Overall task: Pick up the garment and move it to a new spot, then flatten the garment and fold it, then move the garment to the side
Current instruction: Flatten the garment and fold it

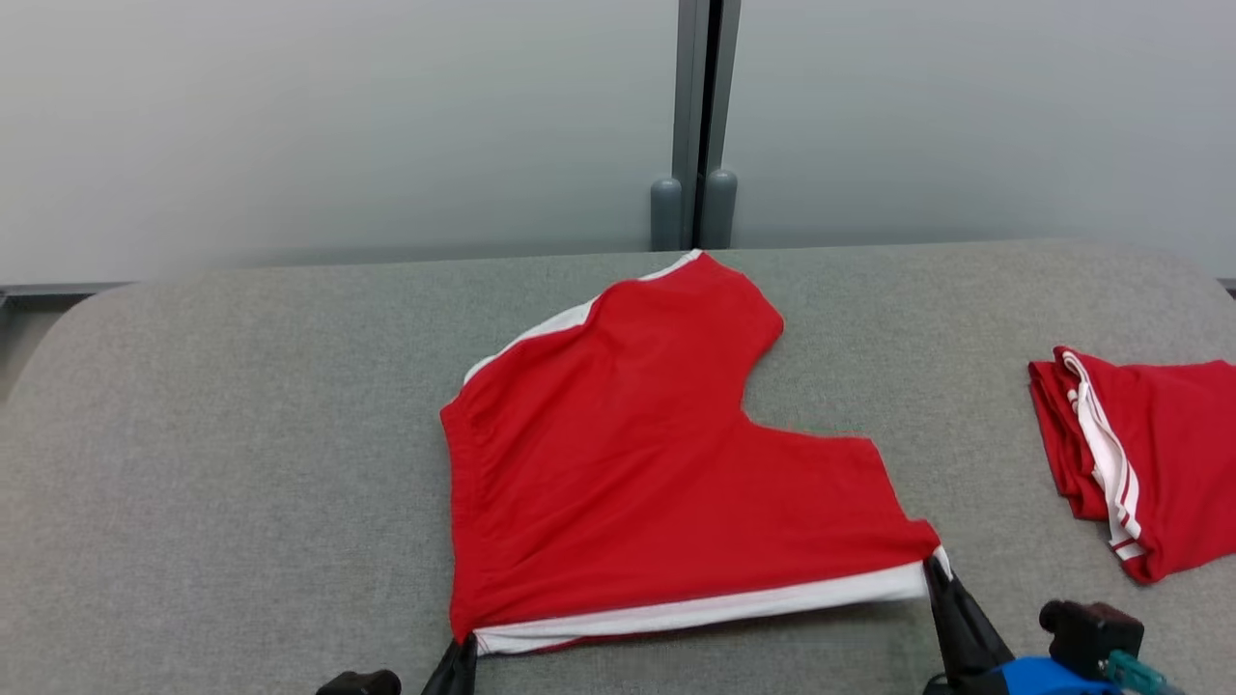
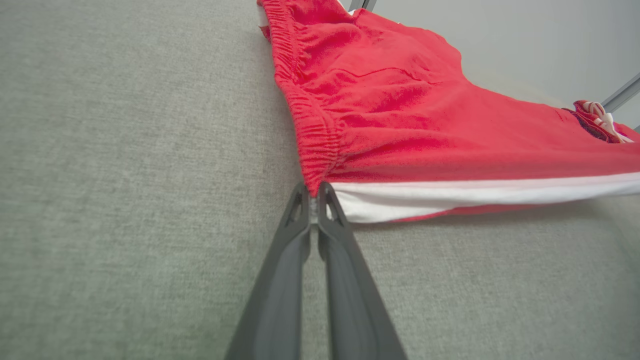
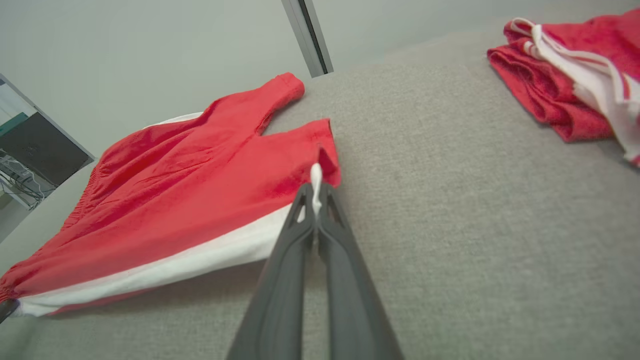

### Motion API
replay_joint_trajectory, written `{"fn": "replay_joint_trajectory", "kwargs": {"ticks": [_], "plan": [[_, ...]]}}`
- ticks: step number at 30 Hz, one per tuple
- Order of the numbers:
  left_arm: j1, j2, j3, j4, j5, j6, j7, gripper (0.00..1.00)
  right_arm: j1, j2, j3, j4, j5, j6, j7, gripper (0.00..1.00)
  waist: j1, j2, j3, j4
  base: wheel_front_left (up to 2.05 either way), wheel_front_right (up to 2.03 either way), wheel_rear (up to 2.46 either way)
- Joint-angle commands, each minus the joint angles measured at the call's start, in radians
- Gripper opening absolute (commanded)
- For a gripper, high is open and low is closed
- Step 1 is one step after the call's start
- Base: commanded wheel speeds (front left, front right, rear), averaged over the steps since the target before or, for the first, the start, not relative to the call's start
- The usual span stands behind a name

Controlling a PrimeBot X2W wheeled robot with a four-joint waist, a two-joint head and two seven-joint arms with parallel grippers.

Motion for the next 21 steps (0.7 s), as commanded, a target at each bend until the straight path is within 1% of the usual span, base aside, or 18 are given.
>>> {"fn": "replay_joint_trajectory", "kwargs": {"ticks": [1, 3, 7, 12, 15, 21], "plan": [[0.018, 0.011, -0.005, -0.007, -0.002, -0.001, -0.002, 0.0, 0.045, 0.004, -0.009, -0.006, 0.006, 0.0, -0.005, 0.0, 0.0003, 0.0002, -0.023, -0.003, 0.0, 0.0, 0.0], [0.034, 0.021, -0.007, -0.022, 0.002, -0.001, -0.002, 0.0, 0.078, 0.01, 0.0, -0.016, 0.003, 0.0, -0.005, 0.0, 0.0003, 0.0002, -0.038, -0.001, 0.0, 0.0, 0.0], [0.069, 0.035, -0.015, -0.056, 0.004, -0.001, -0.002, 0.0, 0.139, -0.002, 0.002, -0.043, 0.01, 0.0, -0.005, 0.0, 0.0003, 0.0002, -0.061, -0.001, 0.0, 0.0, 0.0], [0.084, 0.034, -0.009, -0.11, 0.012, 0.001, -0.002, 0.0, 0.178, -0.016, -0.055, -0.094, 0.023, 0.0, -0.005, 0.0, 0.0003, 0.0002, -0.073, 0.016, 0.0, 0.0, 0.0], [0.069, 0.031, -0.015, -0.131, 0.02, 0.001, -0.002, 0.0, 0.167, -0.013, -0.07, -0.108, 0.016, -0.001, -0.005, 0.0, 0.0003, 0.0002, -0.07, 0.027, 0.0, 0.0, 0.0], [0.004, 0.018, -0.028, -0.175, 0.036, 0.001, -0.002, 0.0, 0.057, -0.006, -0.064, -0.117, -0.016, 0.0, -0.005, 0.0, 0.0003, 0.0002, -0.04, 0.074, 0.0, 0.0, 0.0]]}}
